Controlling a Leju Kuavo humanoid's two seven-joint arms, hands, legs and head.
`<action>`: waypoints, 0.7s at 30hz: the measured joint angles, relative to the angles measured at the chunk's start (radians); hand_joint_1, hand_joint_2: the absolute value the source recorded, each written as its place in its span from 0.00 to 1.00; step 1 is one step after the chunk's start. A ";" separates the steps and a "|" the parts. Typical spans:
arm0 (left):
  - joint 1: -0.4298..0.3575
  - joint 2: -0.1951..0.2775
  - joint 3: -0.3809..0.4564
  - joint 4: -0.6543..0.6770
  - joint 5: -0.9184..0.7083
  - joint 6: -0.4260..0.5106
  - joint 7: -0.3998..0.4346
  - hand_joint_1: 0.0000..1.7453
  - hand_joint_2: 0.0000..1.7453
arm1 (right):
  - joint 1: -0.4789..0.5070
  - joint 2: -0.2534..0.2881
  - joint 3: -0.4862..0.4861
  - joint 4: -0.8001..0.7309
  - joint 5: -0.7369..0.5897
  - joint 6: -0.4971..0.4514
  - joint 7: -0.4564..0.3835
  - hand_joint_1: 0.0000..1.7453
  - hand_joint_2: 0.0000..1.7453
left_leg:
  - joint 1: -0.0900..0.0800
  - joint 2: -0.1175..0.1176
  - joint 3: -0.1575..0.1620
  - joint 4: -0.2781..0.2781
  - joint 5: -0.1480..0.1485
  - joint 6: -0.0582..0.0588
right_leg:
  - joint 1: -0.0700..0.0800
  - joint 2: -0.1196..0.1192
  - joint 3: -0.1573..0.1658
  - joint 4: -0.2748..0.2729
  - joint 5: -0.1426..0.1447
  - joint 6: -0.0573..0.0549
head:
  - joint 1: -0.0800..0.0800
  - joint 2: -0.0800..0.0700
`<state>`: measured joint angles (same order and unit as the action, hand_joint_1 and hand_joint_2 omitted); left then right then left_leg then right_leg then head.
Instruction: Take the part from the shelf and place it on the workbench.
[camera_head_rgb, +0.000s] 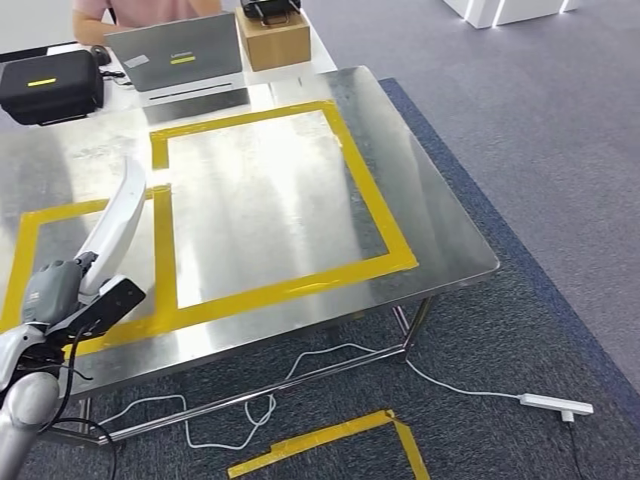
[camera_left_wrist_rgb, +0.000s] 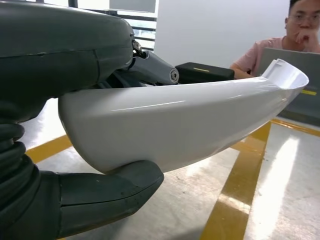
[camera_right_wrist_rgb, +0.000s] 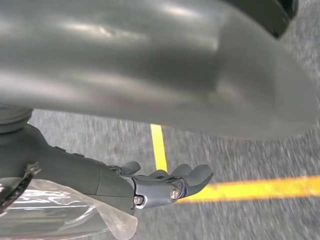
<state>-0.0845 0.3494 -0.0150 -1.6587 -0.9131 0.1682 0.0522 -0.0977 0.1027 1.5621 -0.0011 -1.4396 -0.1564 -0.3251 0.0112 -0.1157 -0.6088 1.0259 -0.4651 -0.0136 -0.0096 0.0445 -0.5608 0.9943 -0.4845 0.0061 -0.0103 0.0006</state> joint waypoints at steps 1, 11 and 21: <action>-0.001 0.002 0.000 0.000 -0.001 0.000 0.000 1.00 1.00 | 0.000 0.000 0.000 0.000 0.000 0.000 0.000 0.00 0.00 | -0.002 0.032 -0.015 0.033 -0.021 -0.005 | -0.001 -0.014 0.004 -0.005 0.001 -0.005 | -0.003 0.000; -0.005 0.002 -0.003 0.001 -0.019 -0.006 -0.004 1.00 1.00 | 0.001 0.000 0.000 0.000 -0.002 0.009 -0.002 0.00 0.00 | -0.003 0.140 0.017 -0.001 0.008 -0.009 | 0.008 -0.132 0.018 -0.001 -0.026 0.007 | -0.009 0.000; -0.018 -0.003 -0.042 0.007 -0.053 -0.019 -0.038 1.00 1.00 | 0.000 0.000 0.000 0.000 -0.012 0.040 -0.002 0.00 0.00 | -0.004 0.116 0.029 -0.021 -0.004 0.037 | 0.005 -0.047 -0.140 0.299 -0.144 0.033 | -0.001 0.000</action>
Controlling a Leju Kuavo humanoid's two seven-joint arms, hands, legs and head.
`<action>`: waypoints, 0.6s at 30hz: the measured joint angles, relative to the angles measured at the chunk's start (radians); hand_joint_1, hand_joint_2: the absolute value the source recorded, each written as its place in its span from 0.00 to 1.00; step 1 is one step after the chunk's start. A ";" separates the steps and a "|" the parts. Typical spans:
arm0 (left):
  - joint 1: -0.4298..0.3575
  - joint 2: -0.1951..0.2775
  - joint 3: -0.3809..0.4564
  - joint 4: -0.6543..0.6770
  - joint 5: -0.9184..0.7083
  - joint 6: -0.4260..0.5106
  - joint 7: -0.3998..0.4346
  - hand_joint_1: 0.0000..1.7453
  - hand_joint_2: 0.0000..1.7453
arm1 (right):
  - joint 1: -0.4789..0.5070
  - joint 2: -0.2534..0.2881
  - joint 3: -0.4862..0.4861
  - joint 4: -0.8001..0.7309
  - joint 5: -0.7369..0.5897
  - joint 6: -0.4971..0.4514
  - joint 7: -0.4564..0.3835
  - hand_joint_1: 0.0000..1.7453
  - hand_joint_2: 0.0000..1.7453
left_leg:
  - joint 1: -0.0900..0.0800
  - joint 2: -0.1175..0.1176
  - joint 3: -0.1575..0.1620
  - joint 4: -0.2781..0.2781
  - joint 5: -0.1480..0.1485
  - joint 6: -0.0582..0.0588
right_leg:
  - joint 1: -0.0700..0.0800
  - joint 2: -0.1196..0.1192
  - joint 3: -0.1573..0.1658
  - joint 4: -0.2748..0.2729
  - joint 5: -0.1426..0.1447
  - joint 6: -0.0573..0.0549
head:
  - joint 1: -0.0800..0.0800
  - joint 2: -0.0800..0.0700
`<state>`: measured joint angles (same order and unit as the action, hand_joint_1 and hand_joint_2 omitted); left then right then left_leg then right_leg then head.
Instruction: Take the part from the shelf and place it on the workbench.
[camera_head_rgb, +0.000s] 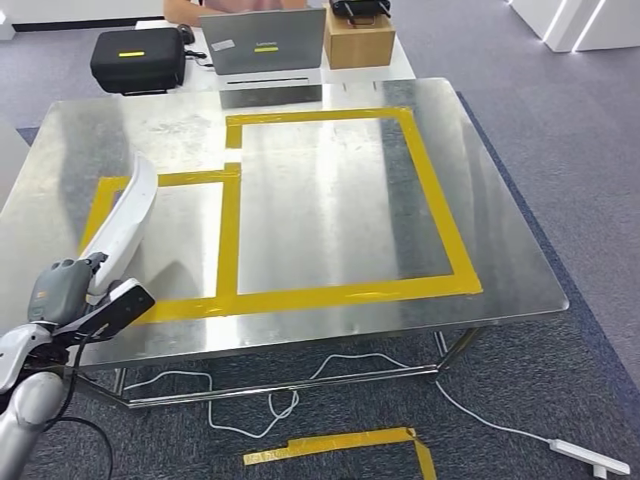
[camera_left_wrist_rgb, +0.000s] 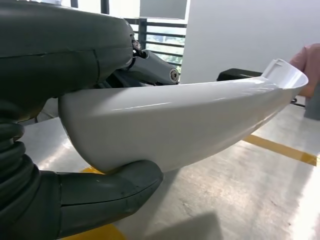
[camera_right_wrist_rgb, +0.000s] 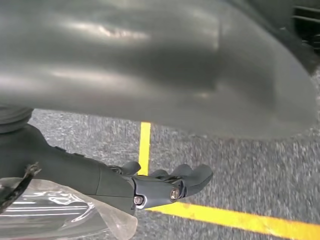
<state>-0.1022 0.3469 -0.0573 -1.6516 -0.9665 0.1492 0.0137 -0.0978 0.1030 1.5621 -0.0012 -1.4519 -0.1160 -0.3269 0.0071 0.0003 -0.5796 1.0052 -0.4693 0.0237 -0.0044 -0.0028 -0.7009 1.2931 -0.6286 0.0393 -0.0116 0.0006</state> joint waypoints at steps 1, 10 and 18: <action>-0.006 -0.001 -0.010 0.002 -0.006 -0.002 -0.007 1.00 1.00 | -0.002 0.000 0.000 0.000 0.000 0.004 0.004 0.00 0.00 | -0.001 -0.005 0.002 0.000 -0.001 0.000 | 0.001 0.001 0.009 -0.032 0.031 -0.004 | 0.000 0.000; -0.063 -0.004 -0.103 0.057 -0.040 -0.005 -0.079 1.00 1.00 | -0.024 -0.001 0.000 -0.017 0.016 0.003 0.019 0.00 0.00 | -0.006 -0.021 0.005 0.004 -0.006 -0.004 | 0.005 0.016 0.128 -0.294 0.144 -0.015 | -0.002 0.000; -0.095 -0.004 -0.158 0.163 -0.113 -0.001 -0.048 1.00 1.00 | -0.027 -0.005 0.000 -0.046 0.023 0.001 0.019 0.00 0.00 | -0.004 -0.021 0.008 -0.002 -0.004 -0.013 | 0.008 0.015 0.128 -0.290 0.140 -0.024 | -0.002 0.000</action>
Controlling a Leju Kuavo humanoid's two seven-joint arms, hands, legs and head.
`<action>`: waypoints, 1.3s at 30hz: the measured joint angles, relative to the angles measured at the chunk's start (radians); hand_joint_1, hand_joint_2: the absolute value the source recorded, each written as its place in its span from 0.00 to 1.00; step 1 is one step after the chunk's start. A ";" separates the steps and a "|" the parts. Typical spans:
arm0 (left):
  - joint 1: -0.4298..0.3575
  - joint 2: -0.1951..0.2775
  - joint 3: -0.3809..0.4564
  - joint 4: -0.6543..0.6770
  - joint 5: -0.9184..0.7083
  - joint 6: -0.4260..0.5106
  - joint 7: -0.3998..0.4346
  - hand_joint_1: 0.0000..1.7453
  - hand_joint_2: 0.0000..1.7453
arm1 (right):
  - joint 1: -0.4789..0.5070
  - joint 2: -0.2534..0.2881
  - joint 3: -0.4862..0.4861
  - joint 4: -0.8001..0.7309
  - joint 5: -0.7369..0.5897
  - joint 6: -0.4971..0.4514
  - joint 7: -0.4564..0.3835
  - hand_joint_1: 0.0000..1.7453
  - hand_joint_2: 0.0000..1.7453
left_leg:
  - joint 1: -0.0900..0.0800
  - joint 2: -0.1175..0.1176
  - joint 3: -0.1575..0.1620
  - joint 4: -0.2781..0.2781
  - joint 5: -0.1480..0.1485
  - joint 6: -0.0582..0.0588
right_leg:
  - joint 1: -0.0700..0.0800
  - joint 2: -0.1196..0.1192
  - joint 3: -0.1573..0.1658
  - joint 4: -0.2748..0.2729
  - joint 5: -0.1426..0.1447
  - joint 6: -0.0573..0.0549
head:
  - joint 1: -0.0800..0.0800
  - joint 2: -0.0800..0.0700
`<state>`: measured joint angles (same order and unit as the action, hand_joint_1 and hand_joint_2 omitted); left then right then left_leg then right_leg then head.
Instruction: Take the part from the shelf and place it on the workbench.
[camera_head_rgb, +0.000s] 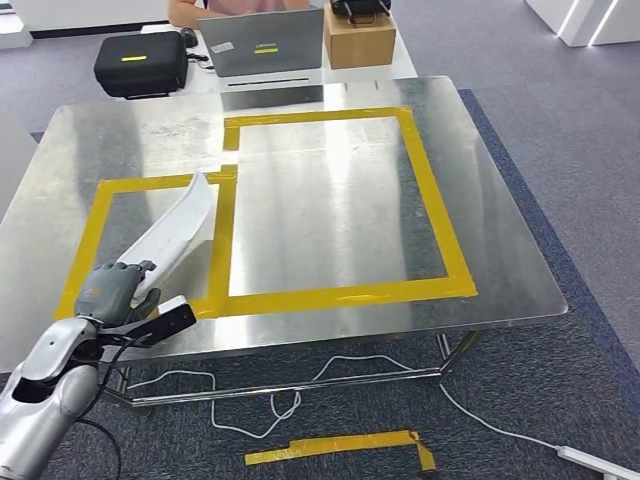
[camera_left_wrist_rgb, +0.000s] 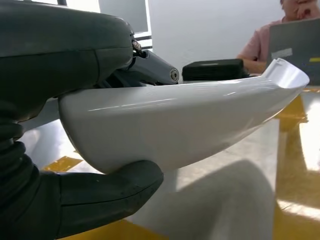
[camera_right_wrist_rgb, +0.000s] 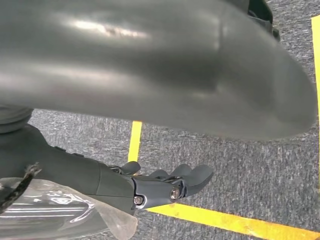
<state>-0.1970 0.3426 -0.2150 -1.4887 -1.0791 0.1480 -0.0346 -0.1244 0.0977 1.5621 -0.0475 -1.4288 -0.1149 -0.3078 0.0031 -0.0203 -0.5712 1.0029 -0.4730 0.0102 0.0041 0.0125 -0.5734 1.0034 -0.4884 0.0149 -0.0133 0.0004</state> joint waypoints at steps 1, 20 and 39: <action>-0.003 0.000 -0.003 0.014 -0.008 0.000 0.007 1.00 1.00 | 0.000 -0.001 0.000 -0.003 0.001 0.000 0.000 0.00 0.00 | 0.000 0.000 0.000 0.000 0.000 -0.001 | 0.000 0.000 0.000 0.000 0.000 0.000 | 0.000 0.000; -0.014 0.030 -0.002 0.156 -0.080 0.006 0.079 1.00 1.00 | 0.024 -0.020 0.000 -0.024 0.010 -0.018 -0.021 0.00 0.00 | -0.004 0.000 0.000 0.001 0.000 -0.006 | -0.005 -0.001 0.002 0.000 0.001 0.000 | 0.000 0.000; 0.027 0.032 0.056 0.159 -0.011 0.028 0.028 0.00 0.00 | 0.026 -0.021 0.000 -0.026 0.020 -0.013 -0.024 0.00 0.00 | -0.004 0.000 0.000 0.001 0.000 -0.006 | -0.005 -0.001 0.002 0.000 0.001 0.000 | 0.000 0.000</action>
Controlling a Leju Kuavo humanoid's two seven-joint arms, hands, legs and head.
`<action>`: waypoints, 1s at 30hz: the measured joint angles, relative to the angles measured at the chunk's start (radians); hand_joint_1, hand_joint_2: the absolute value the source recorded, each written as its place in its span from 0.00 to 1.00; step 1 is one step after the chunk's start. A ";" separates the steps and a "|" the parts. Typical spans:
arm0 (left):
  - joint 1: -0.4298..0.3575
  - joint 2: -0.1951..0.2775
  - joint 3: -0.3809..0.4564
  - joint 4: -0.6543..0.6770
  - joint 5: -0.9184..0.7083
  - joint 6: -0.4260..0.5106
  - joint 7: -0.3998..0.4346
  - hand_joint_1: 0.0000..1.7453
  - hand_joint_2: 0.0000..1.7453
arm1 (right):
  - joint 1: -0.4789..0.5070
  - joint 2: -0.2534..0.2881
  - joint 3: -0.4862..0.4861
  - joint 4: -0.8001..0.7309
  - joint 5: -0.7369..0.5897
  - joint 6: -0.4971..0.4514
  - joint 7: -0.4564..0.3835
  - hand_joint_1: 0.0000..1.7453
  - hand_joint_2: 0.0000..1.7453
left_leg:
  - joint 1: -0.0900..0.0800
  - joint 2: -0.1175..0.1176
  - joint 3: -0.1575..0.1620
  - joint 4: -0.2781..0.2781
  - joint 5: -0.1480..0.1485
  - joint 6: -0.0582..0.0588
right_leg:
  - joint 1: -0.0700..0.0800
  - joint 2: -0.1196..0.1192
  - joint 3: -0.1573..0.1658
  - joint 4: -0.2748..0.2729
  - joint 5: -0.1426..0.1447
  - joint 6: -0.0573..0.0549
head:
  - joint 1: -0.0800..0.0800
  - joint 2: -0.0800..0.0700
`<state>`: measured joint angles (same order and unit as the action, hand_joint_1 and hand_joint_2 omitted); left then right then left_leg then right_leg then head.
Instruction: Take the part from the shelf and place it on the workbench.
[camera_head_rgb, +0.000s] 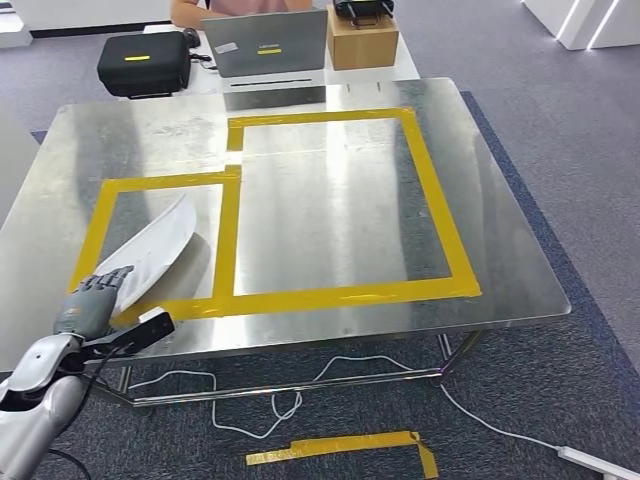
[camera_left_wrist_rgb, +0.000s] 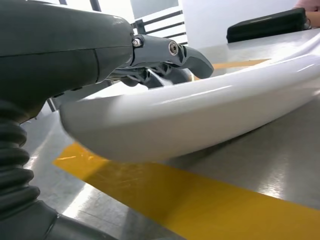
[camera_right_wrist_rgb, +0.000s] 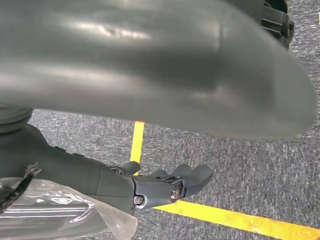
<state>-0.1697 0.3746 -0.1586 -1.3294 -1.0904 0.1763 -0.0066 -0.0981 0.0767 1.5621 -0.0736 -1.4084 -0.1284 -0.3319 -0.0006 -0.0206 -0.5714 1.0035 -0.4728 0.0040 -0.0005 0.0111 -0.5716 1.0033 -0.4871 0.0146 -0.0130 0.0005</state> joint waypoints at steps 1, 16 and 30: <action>0.003 0.000 0.003 -0.003 0.001 0.004 -0.002 0.00 0.00 | 0.000 0.000 0.000 0.000 0.000 0.000 0.000 0.00 0.00 | 0.000 0.000 0.000 0.000 0.000 0.000 | 0.000 0.000 0.000 0.000 0.000 0.000 | 0.000 0.000; 0.032 0.000 0.056 -0.054 0.029 0.073 -0.032 0.00 0.00 | 0.005 0.000 0.000 0.000 0.002 0.005 -0.003 0.00 0.00 | 0.000 0.000 0.000 0.000 0.000 0.000 | 0.000 0.000 0.000 0.000 0.000 0.000 | 0.000 0.000; 0.039 0.000 0.080 -0.071 0.040 0.070 -0.032 0.00 0.00 | 0.006 0.000 0.000 0.000 0.008 0.011 -0.002 0.00 0.00 | 0.008 0.006 -0.003 -0.011 0.020 0.031 | -0.004 -0.002 -0.051 0.115 -0.084 0.027 | 0.005 0.000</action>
<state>-0.1303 0.3744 -0.0790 -1.4004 -1.0505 0.2461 -0.0382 -0.0920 0.0766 1.5621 -0.0732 -1.4008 -0.1178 -0.3339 0.0073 -0.0150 -0.5748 0.9921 -0.4524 0.0347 -0.0047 0.0088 -0.6224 1.1187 -0.5716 0.0421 -0.0075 0.0006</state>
